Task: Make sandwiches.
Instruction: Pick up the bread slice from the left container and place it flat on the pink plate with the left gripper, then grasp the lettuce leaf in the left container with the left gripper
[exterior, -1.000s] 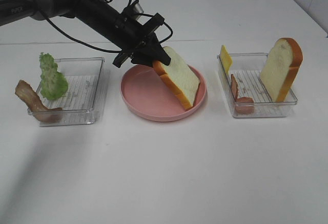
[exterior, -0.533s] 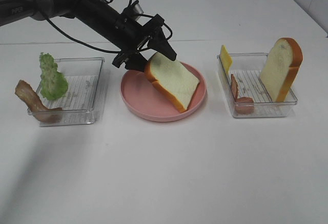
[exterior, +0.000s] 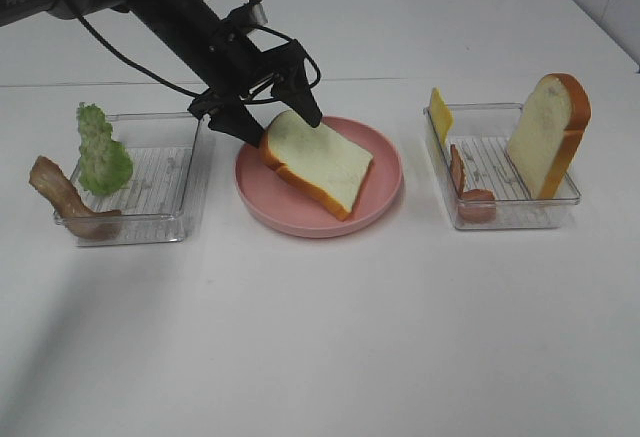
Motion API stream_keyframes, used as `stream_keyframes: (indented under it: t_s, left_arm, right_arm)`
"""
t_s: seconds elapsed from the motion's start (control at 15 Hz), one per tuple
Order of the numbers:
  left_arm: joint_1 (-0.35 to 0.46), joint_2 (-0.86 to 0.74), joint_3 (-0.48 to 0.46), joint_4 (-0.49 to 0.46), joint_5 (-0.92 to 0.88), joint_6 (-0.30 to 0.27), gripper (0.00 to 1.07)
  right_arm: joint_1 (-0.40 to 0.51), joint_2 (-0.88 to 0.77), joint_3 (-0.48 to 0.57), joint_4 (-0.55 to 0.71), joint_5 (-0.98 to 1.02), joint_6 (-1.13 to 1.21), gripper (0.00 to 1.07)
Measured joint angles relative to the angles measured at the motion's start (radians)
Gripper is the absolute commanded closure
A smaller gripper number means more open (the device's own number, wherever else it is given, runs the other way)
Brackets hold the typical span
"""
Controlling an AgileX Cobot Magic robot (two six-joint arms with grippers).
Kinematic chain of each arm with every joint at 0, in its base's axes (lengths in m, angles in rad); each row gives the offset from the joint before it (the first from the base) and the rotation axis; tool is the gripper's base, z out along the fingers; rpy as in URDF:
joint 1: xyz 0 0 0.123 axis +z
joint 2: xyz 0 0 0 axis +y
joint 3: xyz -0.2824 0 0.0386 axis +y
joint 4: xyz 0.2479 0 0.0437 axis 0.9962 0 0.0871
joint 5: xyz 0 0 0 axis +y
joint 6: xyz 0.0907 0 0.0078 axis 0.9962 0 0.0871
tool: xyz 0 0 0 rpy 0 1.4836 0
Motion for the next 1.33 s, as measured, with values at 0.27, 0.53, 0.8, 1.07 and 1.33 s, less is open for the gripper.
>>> stream_keyframes:
  t_s: [0.27,0.53,0.8,1.07,1.33]
  left_arm:
    - [-0.032,0.0,0.0,0.053,-0.038,0.017,0.27]
    - [-0.067,0.0,0.0,0.153,-0.047,0.019,0.27]
    - [-0.125,-0.01,0.0,0.361,-0.061,0.02,0.27]
    - [-0.173,-0.061,-0.001,0.488,-0.081,0.002,0.29]
    - [-0.147,-0.102,-0.1,0.547,-0.005,-0.111,0.31]
  right_arm:
    - [0.0,0.0,0.0,0.0,0.0,0.0,0.37]
    - [0.0,0.0,0.0,0.0,0.0,0.0,0.37]
    - [0.0,0.0,0.0,0.0,0.0,0.0,0.37]
    - [0.0,0.0,0.0,0.0,0.0,0.0,0.37]
    - [0.0,0.0,0.0,0.0,0.0,0.0,0.37]
